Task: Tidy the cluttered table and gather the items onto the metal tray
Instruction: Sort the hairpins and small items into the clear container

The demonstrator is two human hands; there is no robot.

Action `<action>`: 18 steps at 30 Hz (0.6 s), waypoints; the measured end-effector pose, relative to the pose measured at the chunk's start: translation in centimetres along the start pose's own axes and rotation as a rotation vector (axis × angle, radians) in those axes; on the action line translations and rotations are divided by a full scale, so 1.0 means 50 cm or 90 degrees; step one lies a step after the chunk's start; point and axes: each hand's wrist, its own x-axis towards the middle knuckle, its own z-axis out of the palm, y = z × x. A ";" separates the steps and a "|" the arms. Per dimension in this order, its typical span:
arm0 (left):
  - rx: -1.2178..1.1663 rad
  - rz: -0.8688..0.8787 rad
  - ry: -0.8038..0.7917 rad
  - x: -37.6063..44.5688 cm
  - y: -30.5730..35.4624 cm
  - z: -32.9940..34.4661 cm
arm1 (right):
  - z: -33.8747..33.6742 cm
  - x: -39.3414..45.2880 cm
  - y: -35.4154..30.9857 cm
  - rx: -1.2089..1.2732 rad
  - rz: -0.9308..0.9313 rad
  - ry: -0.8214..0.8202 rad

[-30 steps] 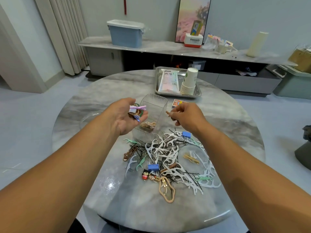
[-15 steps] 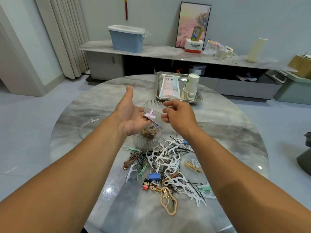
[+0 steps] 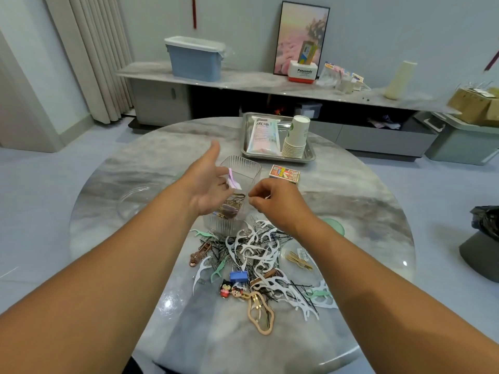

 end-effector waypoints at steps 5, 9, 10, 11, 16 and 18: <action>0.245 0.021 0.044 0.001 -0.002 -0.014 | 0.028 -0.008 -0.029 -0.120 -0.100 0.003; 0.282 0.106 0.191 0.005 0.014 -0.033 | 0.069 -0.006 -0.056 -0.230 -0.180 -0.048; 0.327 0.136 0.237 0.009 0.016 -0.041 | 0.080 -0.004 -0.062 -0.259 -0.191 -0.074; 0.378 0.156 0.265 0.014 0.014 -0.051 | 0.090 0.000 -0.066 -0.283 -0.194 -0.095; 0.547 0.076 0.213 0.021 -0.016 -0.088 | 0.109 0.017 -0.097 -0.375 -0.132 -0.134; 0.542 0.063 0.192 0.024 -0.019 -0.098 | 0.112 0.022 -0.112 -0.375 -0.075 -0.161</action>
